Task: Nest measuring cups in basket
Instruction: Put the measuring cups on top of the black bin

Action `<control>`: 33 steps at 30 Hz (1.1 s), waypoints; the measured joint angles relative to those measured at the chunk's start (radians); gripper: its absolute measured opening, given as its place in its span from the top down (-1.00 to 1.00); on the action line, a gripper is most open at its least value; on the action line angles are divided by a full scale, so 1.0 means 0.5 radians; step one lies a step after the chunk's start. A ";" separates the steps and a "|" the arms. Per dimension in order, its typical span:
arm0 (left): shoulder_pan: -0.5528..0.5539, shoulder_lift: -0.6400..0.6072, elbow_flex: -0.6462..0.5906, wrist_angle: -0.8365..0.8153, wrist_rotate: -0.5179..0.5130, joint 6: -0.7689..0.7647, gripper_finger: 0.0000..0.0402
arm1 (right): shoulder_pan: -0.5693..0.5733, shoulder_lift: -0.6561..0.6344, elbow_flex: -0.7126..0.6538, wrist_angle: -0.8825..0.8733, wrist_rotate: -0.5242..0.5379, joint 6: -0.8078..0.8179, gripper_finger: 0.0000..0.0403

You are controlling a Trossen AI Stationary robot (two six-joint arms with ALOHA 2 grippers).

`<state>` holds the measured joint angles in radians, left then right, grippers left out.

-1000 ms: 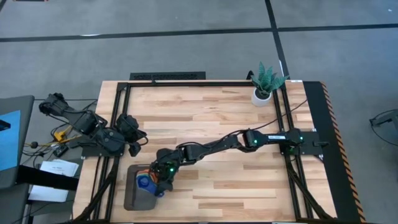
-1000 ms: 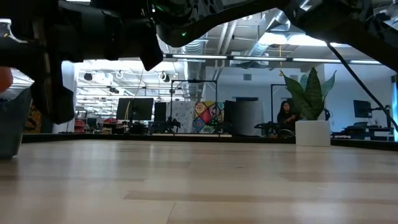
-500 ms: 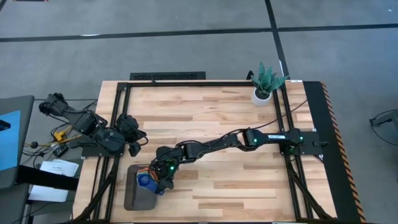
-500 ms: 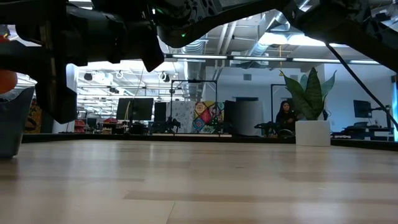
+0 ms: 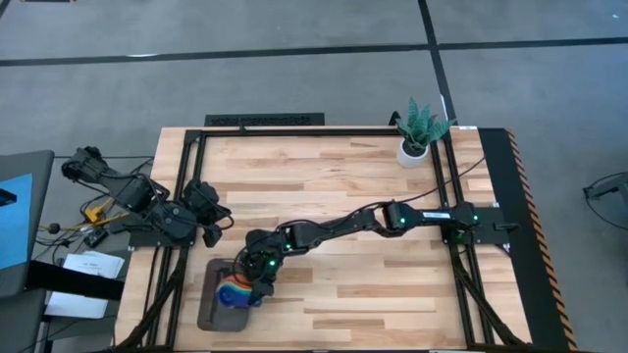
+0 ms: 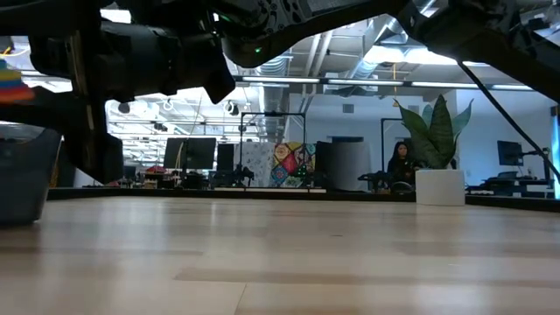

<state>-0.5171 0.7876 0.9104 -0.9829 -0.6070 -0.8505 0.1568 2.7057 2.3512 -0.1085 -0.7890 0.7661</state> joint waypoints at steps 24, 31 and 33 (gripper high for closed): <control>-0.001 -0.001 -0.001 0.004 0.017 -0.105 0.91 | -0.134 -0.088 0.004 -0.098 -0.086 0.390 -0.03; -0.001 -0.001 -0.001 0.002 0.039 -0.096 0.91 | -0.118 -0.079 0.001 -0.450 -0.011 0.161 0.01; -0.001 -0.001 -0.001 0.000 0.042 -0.090 0.91 | -0.110 -0.079 0.001 -0.509 0.036 0.120 -0.01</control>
<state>-0.5175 0.7872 0.9100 -0.9831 -0.5861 -0.8956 0.1019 2.6663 2.3516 -0.3631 -0.7708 0.8260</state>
